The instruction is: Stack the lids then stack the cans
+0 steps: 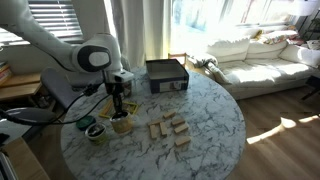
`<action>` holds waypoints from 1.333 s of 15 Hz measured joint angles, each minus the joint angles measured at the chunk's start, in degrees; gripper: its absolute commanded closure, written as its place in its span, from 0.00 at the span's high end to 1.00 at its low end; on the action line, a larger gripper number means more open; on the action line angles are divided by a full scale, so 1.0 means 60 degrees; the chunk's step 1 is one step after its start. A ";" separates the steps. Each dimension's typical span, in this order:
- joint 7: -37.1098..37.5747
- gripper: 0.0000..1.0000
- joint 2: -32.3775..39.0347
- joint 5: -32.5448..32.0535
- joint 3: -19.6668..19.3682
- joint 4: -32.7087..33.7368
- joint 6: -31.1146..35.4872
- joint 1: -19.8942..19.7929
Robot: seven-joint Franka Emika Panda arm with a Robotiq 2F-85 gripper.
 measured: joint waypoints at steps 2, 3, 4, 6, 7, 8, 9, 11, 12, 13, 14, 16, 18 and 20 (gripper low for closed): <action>0.0003 0.03 -0.0498 0.0051 0.0198 -0.0052 -0.0614 0.0015; 0.0000 0.03 -0.0738 0.0132 0.0313 -0.0119 -0.0886 0.0014; -0.0001 0.03 -0.0962 0.0256 0.0430 -0.0213 -0.1148 0.0014; -0.0002 0.03 -0.1372 0.0535 0.0647 -0.0448 -0.1559 0.0012; -0.0011 0.03 -0.1546 0.0706 0.0735 -0.0596 -0.1663 0.0010; -0.0022 0.03 -0.1695 0.0880 0.0812 -0.0757 -0.1722 0.0008; -0.0046 0.03 -0.1817 0.1059 0.0877 -0.0933 -0.1732 0.0008; -0.0177 0.03 -0.1973 0.1415 0.0988 -0.1273 -0.1710 0.0006; -0.0239 0.03 -0.2021 0.1545 0.1047 -0.1428 -0.1638 0.0005; -0.0276 0.03 -0.2043 0.1668 0.1103 -0.1574 -0.1509 0.0005; -0.0308 0.03 -0.2054 0.1784 0.1141 -0.1708 -0.1339 0.0005; -0.0325 0.03 -0.2059 0.1981 0.1167 -0.1940 -0.1003 -0.0013; -0.0394 0.03 -0.2089 0.2252 0.1166 -0.2152 -0.0556 -0.0076; -0.0523 0.03 -0.2153 0.2528 0.1166 -0.2338 -0.0111 -0.0128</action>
